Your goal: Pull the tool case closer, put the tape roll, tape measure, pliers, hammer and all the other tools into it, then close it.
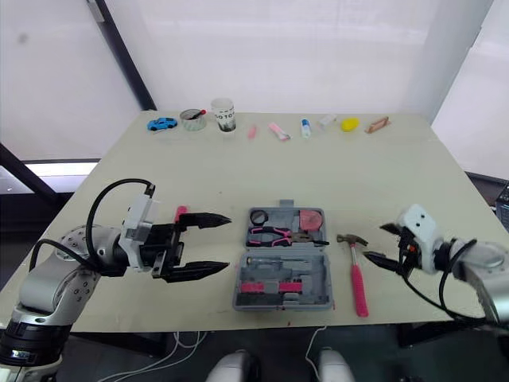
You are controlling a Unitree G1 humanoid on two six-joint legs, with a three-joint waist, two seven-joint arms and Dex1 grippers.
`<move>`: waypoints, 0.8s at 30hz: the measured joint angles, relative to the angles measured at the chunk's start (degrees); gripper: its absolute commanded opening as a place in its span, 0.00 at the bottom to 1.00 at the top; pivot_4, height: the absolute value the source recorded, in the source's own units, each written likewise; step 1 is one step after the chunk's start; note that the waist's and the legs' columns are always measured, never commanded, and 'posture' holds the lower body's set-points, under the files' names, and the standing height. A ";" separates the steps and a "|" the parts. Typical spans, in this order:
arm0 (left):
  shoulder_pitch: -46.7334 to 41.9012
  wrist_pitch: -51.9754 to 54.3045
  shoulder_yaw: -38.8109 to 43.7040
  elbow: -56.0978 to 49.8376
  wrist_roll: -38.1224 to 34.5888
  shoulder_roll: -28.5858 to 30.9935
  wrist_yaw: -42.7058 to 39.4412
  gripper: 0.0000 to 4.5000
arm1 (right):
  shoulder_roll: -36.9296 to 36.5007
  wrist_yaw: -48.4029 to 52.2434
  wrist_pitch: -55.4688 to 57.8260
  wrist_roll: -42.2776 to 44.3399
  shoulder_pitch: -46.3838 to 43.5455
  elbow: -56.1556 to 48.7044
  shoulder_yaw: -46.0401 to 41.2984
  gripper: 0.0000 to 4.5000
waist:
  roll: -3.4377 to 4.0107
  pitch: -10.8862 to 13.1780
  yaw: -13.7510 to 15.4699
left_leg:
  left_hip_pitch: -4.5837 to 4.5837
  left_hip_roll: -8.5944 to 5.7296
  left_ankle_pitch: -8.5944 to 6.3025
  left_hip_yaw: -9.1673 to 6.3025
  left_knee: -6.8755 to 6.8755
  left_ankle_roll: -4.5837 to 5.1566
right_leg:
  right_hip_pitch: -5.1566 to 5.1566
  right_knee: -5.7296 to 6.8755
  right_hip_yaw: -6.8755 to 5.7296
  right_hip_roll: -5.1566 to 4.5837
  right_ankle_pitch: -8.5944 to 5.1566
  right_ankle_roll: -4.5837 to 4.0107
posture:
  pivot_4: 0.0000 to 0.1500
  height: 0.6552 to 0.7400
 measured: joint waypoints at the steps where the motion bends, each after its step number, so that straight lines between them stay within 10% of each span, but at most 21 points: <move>1: 0.43 -0.16 0.21 0.03 0.00 0.02 -0.02 1.00 | -0.85 3.59 -4.99 -2.02 -3.14 4.17 3.02 1.00 | 0.02 0.01 0.04 | 0.00 0.00 0.00 0.01 0.00 0.00 | -0.01 0.00 0.00 0.00 0.01 0.01 | 1.00 1.00; 13: 2.36 -1.16 1.89 -0.50 0.10 0.07 0.94 1.00 | 3.14 23.32 -59.06 -25.90 -35.52 45.33 26.40 1.00 | 0.23 0.25 -0.11 | -0.01 0.01 0.00 0.12 0.00 -0.01 | -0.06 0.00 0.07 -0.01 0.04 0.03 | 1.00 1.00; 24: 3.93 -0.75 2.37 -2.84 -0.08 0.16 2.65 1.00 | 10.50 5.58 -91.47 -53.78 -51.41 63.79 42.25 1.00 | 0.32 0.32 -0.11 | -0.02 0.01 0.02 0.16 -0.01 -0.04 | -0.10 0.05 0.09 -0.04 0.01 -0.03 | 1.00 1.00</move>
